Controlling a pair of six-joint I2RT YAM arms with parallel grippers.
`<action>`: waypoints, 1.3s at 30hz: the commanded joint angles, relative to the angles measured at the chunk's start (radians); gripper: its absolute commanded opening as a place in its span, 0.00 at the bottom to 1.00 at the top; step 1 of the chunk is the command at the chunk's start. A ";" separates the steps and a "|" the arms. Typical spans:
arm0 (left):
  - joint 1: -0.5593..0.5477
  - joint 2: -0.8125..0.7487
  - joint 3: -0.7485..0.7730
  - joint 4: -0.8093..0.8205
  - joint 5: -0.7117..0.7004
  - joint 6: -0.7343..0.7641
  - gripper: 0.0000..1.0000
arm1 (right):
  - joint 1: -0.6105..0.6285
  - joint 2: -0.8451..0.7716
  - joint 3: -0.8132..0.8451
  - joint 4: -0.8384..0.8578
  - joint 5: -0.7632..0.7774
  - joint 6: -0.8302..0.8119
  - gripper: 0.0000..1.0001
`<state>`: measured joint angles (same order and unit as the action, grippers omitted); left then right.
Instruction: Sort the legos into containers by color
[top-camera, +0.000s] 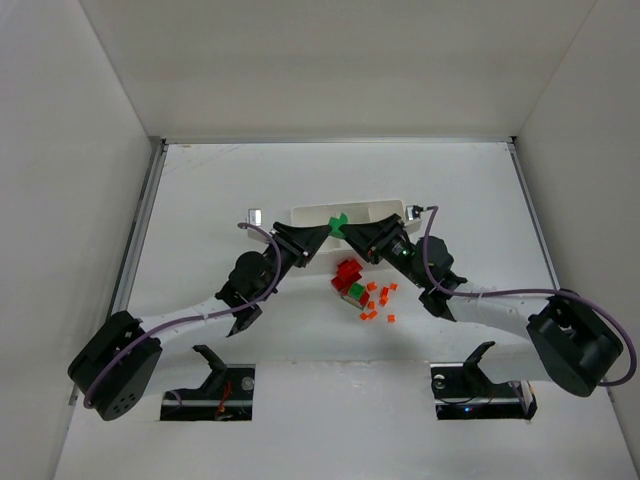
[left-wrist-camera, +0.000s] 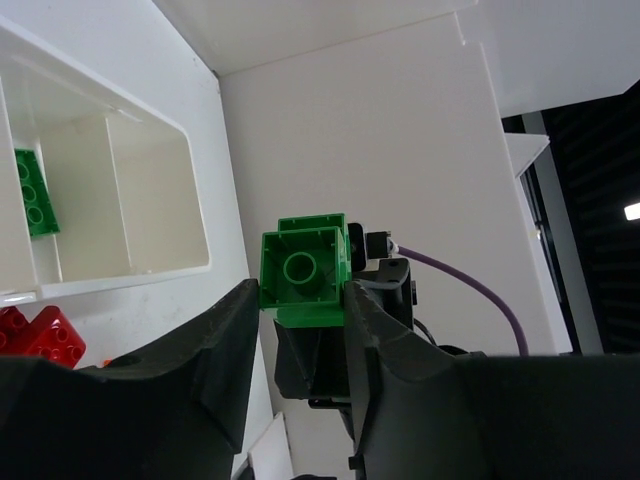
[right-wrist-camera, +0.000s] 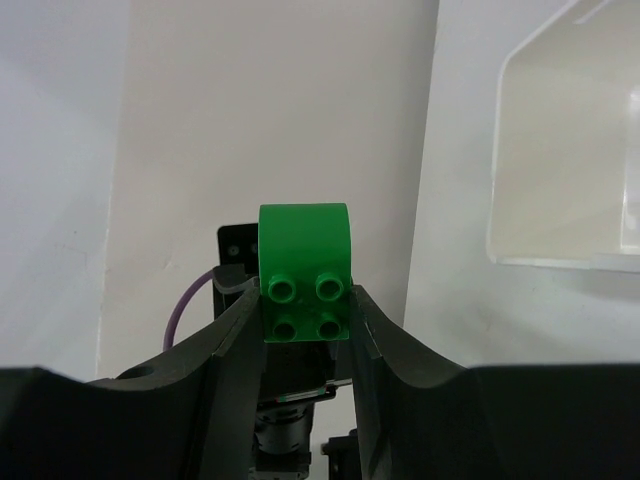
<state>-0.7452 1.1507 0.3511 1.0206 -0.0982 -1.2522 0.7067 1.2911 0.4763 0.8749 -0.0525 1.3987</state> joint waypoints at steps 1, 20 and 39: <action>-0.001 0.004 0.051 0.076 0.012 0.014 0.26 | -0.002 0.010 -0.004 0.050 0.005 -0.003 0.22; 0.117 -0.123 -0.049 0.038 0.057 0.027 0.10 | -0.082 -0.099 -0.059 -0.033 -0.038 -0.043 0.22; 0.079 -0.195 -0.075 -0.119 0.017 0.206 0.12 | -0.148 0.066 0.309 -0.678 0.166 -0.543 0.26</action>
<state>-0.6594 0.9825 0.2848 0.9115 -0.0620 -1.1172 0.5537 1.3174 0.6998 0.3119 0.0452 0.9871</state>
